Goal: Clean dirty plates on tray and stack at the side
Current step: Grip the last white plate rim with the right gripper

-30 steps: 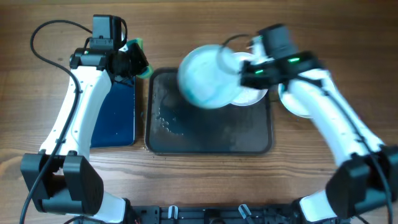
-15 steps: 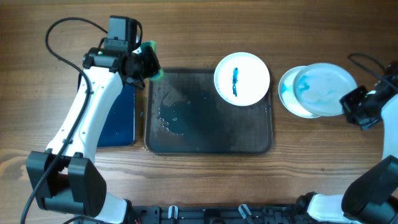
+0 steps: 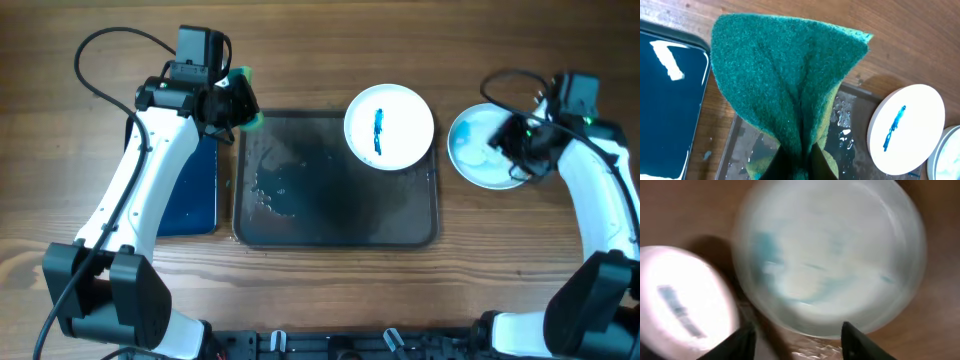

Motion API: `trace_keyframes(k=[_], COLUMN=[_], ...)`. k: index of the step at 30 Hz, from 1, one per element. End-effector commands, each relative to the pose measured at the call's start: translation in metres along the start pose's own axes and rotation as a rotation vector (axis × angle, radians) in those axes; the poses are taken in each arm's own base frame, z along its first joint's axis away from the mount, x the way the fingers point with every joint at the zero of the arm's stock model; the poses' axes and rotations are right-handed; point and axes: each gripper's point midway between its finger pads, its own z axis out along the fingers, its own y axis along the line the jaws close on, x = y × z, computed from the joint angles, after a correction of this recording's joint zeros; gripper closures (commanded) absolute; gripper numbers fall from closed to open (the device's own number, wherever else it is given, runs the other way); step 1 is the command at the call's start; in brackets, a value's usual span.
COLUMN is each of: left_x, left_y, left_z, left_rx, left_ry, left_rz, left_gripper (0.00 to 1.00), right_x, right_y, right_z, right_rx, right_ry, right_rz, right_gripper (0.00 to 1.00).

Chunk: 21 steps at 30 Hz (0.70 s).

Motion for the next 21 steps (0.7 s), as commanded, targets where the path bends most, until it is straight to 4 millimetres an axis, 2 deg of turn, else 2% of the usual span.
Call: trace_keyframes(k=[1, 2, 4, 7, 8, 11, 14, 18, 21], left_x=[0.001, 0.001, 0.001, 0.002, 0.002, 0.003, 0.003, 0.004, 0.005], left_y=[0.004, 0.003, 0.004, 0.004, 0.004, 0.004, 0.004, 0.005, 0.006], left_z=[0.001, 0.001, 0.001, 0.001, 0.001, 0.001, 0.001, 0.001, 0.001], left_rx=[-0.018, -0.017, -0.018, -0.020, -0.020, -0.021, -0.021, -0.025, -0.026], left_ry=[0.003, 0.003, 0.004, 0.007, 0.008, 0.008, 0.009, 0.016, 0.016], left_rz=[0.015, 0.015, 0.015, 0.015, 0.018, 0.017, 0.017, 0.016, 0.016], left_gripper=[0.96, 0.96, 0.96, 0.96, 0.96, 0.96, 0.96, 0.96, 0.96], right_x=[-0.016, -0.013, -0.005, 0.000, 0.001, 0.008, 0.013, 0.012, 0.013], right_y=[0.063, 0.084, 0.104, 0.113, 0.118, 0.115, 0.109, 0.108, 0.104], right_z=[-0.016, -0.009, 0.013, 0.042, 0.057, 0.090, 0.105, 0.109, 0.114], right_rx=[-0.124, -0.171, -0.197, -0.187, -0.194, -0.184, -0.170, -0.175, -0.159], right_ry=[-0.033, -0.005, 0.066, 0.148, 0.174, 0.230, 0.253, 0.242, 0.232], right_rz=[-0.167, -0.225, -0.312, -0.399, -0.459, -0.547, -0.588, -0.651, -0.674], right_gripper=[0.42, 0.41, 0.41, 0.41, 0.44, 0.56, 0.59, 0.69, 0.70])
